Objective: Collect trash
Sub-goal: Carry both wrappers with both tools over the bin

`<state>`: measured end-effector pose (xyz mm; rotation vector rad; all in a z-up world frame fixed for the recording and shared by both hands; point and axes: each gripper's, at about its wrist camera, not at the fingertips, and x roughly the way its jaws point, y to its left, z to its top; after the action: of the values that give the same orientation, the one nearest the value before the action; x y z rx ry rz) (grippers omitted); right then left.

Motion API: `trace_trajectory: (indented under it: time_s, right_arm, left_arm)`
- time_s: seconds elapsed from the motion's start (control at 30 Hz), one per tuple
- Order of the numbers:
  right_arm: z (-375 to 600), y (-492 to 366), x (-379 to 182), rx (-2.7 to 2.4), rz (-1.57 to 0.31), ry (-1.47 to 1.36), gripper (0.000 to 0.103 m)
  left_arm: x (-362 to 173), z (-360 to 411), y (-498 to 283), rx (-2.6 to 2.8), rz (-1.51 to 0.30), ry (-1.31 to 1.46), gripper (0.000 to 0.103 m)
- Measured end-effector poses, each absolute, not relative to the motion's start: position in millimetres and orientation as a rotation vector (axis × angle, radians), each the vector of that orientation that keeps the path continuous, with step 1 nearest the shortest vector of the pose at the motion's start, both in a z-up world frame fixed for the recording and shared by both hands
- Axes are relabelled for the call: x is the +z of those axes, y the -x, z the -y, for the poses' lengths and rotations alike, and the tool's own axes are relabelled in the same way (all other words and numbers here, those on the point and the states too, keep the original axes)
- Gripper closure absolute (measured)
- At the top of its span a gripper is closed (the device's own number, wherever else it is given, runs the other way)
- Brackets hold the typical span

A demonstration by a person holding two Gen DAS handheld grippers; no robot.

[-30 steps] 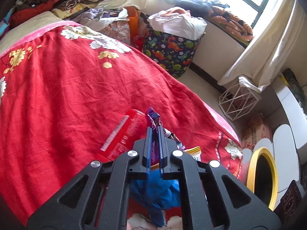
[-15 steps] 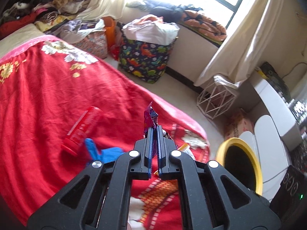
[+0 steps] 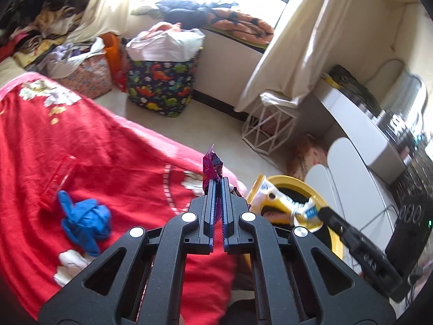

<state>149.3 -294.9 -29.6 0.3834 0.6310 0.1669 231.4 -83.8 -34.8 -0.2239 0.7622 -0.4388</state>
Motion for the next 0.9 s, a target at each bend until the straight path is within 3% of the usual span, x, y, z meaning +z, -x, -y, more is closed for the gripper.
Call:
trace_trajectory:
  time_s: [0.9]
  right_arm:
    - [397.6,-117.2,-43.1,-0.073,-0.59,-0.484,0.095]
  left_arm:
    - [-34.7,193.0,-191.6,-0.659,-0.791,0.075,0.102]
